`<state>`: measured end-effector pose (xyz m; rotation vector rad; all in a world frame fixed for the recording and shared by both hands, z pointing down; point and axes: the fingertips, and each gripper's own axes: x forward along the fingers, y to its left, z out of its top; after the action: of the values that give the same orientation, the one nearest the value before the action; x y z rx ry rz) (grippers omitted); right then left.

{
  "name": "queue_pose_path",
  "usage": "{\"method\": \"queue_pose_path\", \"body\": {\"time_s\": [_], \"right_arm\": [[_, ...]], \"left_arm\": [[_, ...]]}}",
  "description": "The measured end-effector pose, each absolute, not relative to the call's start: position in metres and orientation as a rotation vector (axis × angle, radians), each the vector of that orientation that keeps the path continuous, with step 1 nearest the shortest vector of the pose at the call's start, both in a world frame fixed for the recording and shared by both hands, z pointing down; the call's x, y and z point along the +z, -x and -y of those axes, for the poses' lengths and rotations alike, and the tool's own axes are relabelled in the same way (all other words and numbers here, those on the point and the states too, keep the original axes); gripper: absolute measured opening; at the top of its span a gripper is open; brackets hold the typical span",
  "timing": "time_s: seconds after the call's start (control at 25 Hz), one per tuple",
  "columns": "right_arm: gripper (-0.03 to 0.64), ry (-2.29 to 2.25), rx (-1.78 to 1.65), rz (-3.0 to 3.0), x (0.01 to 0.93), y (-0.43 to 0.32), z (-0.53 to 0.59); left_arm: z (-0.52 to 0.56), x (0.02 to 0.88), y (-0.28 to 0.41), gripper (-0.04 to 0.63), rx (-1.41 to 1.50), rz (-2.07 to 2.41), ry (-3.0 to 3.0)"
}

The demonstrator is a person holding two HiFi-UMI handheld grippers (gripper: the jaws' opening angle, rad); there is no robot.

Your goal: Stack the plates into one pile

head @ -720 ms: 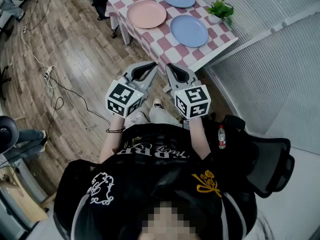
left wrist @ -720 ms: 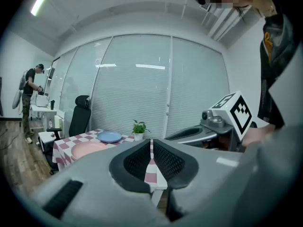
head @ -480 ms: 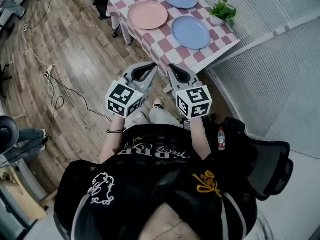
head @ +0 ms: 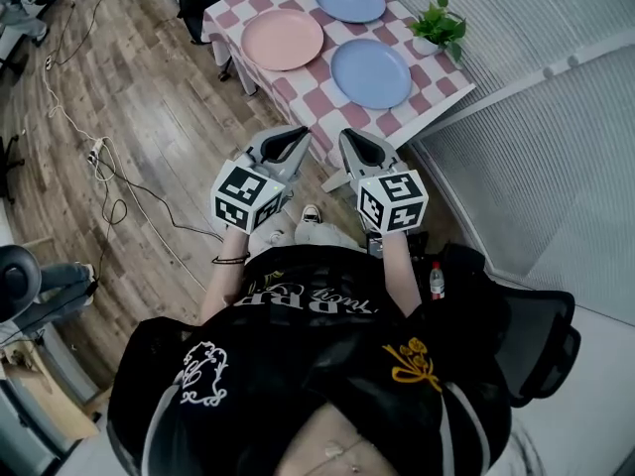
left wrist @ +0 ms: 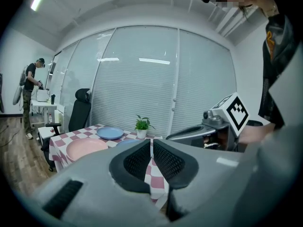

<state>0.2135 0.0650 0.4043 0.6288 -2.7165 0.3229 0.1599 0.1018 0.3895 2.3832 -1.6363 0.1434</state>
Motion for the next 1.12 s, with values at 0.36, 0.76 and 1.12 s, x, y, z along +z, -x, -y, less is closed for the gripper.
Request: {"method": "queue_pose_path", "body": {"time_s": [0.36,0.76,1.12], "right_arm": [[0.023,-0.668,0.364,2.695,0.419,-0.236,-0.006],[0.023,-0.655,0.442,2.665,0.441,-0.225,0.027],[0.023,-0.813,0.542,2.596,0.463,-0.193,0.076]], "left_arm": [[-0.05,0.39,-0.176,0.028,0.158,1.627,-2.396],[-0.017,0.407,-0.163,0.028,0.217,1.601,-2.367],[0.036,0.422,-0.126,0.029,0.276,1.423,-2.465]]}}
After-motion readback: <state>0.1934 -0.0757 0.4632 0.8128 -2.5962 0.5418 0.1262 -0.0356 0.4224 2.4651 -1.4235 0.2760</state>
